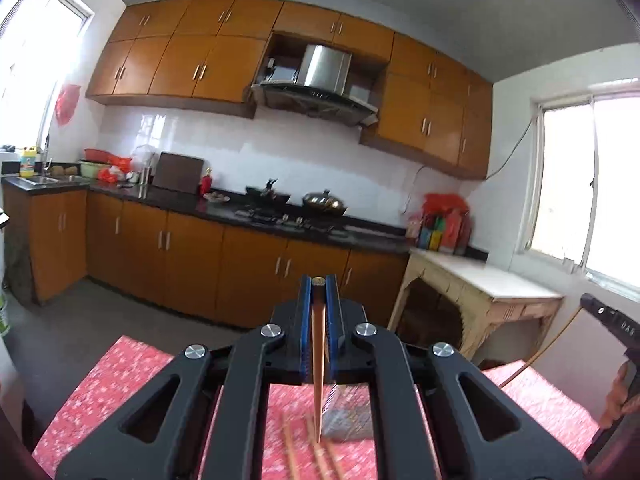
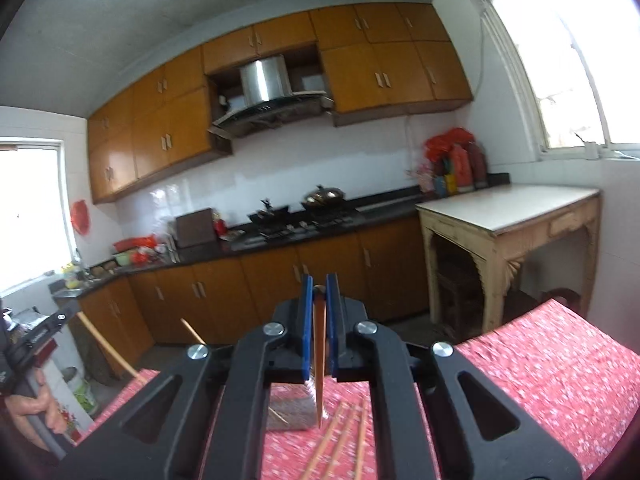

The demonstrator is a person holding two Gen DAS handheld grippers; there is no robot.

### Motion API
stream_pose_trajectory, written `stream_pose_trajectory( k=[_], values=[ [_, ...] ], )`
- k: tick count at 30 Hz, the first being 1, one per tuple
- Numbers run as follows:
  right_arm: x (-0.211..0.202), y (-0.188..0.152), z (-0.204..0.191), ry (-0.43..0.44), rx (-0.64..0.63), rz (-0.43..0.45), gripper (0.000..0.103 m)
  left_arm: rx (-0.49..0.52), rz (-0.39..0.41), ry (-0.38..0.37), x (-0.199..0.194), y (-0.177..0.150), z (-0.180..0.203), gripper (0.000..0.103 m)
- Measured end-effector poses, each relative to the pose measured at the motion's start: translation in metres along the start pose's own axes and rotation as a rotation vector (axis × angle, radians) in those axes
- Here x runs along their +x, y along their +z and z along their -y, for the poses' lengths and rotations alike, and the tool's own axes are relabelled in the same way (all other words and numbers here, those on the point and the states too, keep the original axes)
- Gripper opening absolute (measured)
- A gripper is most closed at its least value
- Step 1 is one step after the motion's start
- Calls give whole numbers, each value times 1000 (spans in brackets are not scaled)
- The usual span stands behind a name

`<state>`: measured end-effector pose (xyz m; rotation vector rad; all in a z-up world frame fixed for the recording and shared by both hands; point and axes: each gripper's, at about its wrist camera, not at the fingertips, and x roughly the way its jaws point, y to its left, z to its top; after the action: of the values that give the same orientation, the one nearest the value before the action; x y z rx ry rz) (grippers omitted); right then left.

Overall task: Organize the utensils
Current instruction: 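Lift both chopsticks and carry them over the wire holder, then open both tools to drop the chopsticks into the wire holder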

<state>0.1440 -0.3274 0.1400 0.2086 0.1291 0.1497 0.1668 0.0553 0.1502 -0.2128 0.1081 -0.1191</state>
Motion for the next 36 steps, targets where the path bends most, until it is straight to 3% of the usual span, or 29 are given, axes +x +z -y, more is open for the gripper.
stream_pose_trajectory(
  k=[4, 9, 16, 23, 26, 27, 28, 30, 32, 36],
  values=[
    [17, 19, -19, 29, -13, 14, 8, 0, 48, -24, 10, 17, 22, 7],
    [62, 36, -43, 31, -30, 15, 8, 5, 78, -4, 39, 27, 42, 7],
    [127, 23, -54, 5, -46, -40, 8, 4, 80, 29, 87, 18, 57, 7],
    [180, -9, -39, 20, -1, -160, 8, 15, 9, 68, 128, -11, 59, 7],
    [196, -21, -34, 15, -5, -219, 9, 34, -60, 94, 144, -26, 58, 7],
    [197, -24, -33, 4, -16, -226, 13, 27, -77, 102, 146, -28, 56, 7],
    [196, -26, -31, -17, -32, -222, 24, 13, -99, 102, 146, -31, 52, 8],
    [187, -27, -25, -39, -43, -197, 34, 6, -109, 112, 143, -31, 47, 16],
    [178, -26, -19, -48, -35, -191, 35, 8, -106, 133, 138, -27, 43, 33],
    [159, -24, -5, -78, -22, -181, 34, 28, -93, 163, 117, -21, 36, 36]
  ],
)
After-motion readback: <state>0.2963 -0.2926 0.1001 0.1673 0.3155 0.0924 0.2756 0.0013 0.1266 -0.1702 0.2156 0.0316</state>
